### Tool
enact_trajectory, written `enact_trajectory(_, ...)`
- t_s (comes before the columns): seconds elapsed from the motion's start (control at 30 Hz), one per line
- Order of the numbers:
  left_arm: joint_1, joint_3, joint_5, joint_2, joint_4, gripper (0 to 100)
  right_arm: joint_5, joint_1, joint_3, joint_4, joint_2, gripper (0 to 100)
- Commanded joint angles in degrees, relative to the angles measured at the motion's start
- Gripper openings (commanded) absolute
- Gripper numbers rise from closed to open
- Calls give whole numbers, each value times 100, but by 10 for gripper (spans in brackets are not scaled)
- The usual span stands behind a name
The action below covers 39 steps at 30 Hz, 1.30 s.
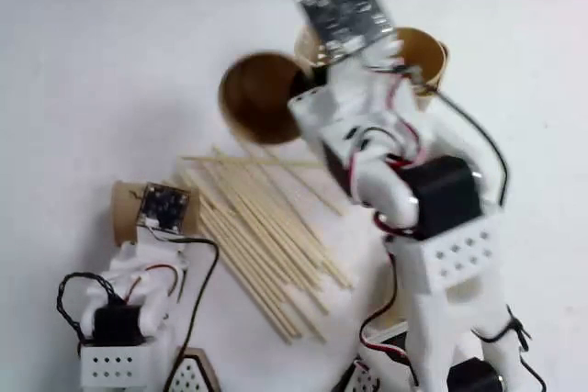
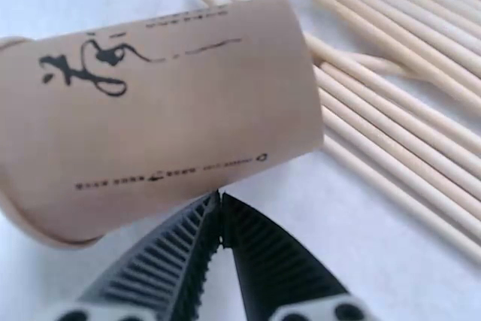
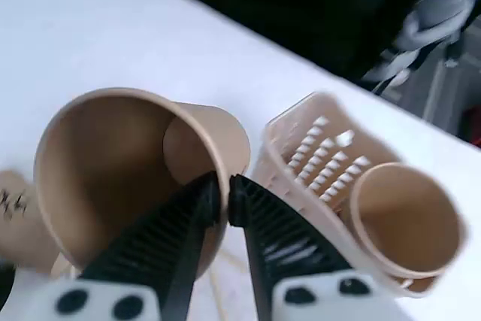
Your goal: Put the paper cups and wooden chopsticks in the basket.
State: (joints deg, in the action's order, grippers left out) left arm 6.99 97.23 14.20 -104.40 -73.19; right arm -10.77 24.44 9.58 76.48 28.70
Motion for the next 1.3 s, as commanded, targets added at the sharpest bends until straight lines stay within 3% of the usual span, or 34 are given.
enact_trajectory(0.0, -48, -26, -26, 4, -26, 24, -62, -514, 826, 22, 207, 17)
enact_trajectory(0.43, -48, -26, -26, 4, -26, 24, -62, -1824, 1099, -400, 154, 18)
enact_trajectory(0.73, -48, -26, -26, 4, -26, 24, -18, -2571, 1143, -549, -945, 18)
enact_trajectory(1.27, -48, -26, -26, 4, -26, 24, -9, -2774, 1134, -549, -1771, 52)
